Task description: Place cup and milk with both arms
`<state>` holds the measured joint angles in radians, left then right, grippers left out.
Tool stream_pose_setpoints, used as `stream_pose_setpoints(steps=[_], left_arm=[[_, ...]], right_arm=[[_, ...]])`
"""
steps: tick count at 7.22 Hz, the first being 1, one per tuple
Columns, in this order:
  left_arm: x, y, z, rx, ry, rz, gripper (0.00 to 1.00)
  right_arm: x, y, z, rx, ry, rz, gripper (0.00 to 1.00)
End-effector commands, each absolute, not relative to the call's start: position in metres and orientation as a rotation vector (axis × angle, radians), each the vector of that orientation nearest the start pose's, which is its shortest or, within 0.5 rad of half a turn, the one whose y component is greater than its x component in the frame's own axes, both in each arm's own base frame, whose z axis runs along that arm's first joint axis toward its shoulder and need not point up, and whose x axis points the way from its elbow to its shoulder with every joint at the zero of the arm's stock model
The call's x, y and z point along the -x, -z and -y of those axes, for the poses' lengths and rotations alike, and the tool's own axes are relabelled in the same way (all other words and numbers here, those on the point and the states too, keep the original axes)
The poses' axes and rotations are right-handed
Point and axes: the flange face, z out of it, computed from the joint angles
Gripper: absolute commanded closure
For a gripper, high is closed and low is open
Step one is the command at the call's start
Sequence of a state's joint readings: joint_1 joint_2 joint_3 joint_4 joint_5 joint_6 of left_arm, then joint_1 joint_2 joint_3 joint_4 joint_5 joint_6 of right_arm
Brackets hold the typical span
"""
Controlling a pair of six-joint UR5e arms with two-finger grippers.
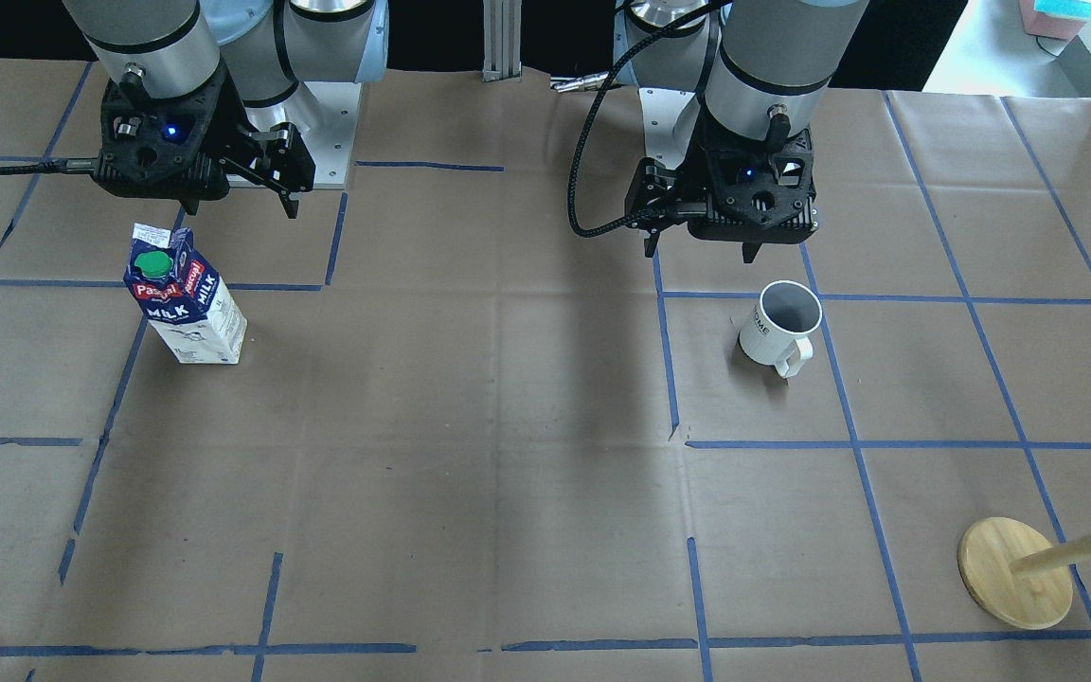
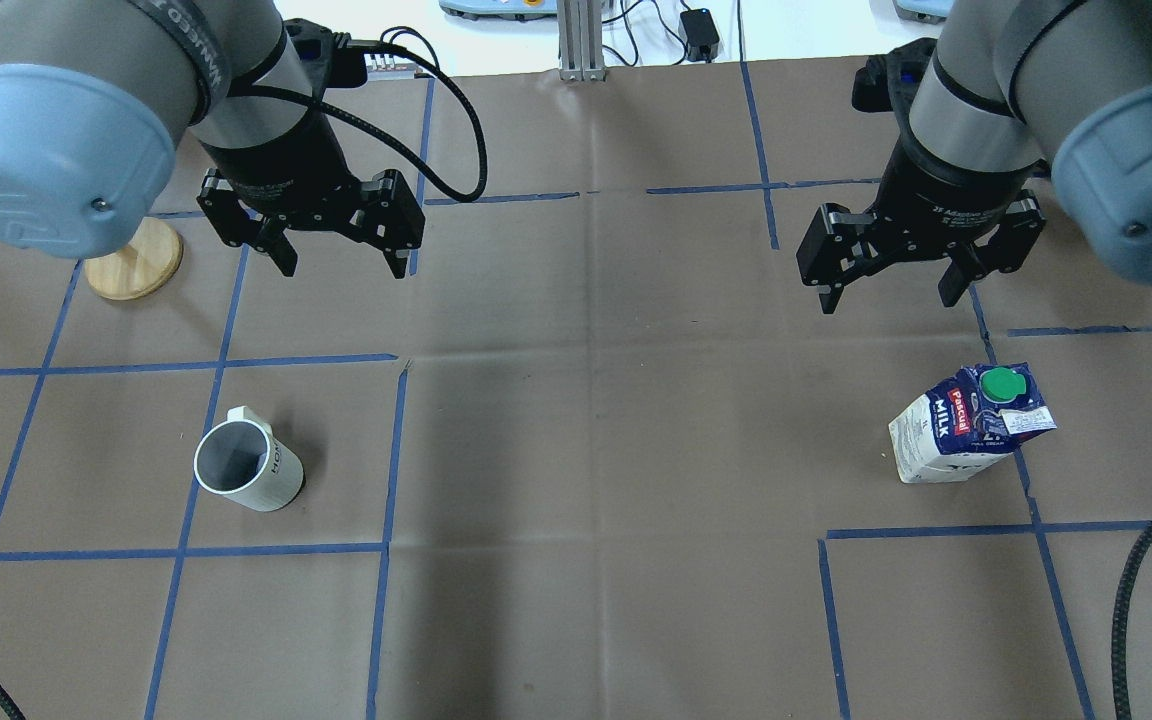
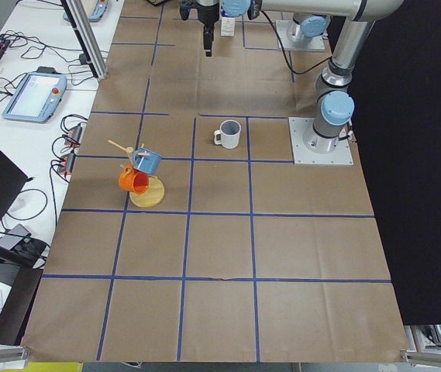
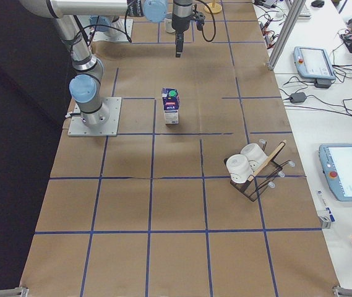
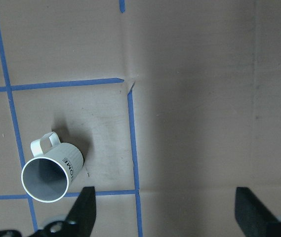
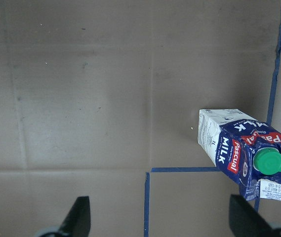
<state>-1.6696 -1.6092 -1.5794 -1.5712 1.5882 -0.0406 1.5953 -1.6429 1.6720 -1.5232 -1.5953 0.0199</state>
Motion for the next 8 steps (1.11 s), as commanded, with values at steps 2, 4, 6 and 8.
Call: stream_pose_setpoints(steps=[2, 4, 6, 8], left_arm=[[0.129, -0.417, 0.484, -0.123, -0.097, -3.122, 0.0], [0.085, -0.386, 0.473, -0.09, -0.111, -3.126, 0.0], [0.044, -0.372, 0.471, -0.155, -0.153, -3.136, 0.0], [-0.011, -0.367, 0.481, -0.26, -0.098, -3.131, 0.0]], right_arm=[[-0.142, -0.468, 0.45, 0.009, -0.121, -3.164, 0.0], [-0.142, -0.468, 0.45, 0.009, -0.121, -3.164, 0.0], [-0.142, -0.467, 0.45, 0.009, -0.123, -3.162, 0.0], [-0.142, -0.467, 0.45, 0.009, -0.123, -3.162, 0.0]])
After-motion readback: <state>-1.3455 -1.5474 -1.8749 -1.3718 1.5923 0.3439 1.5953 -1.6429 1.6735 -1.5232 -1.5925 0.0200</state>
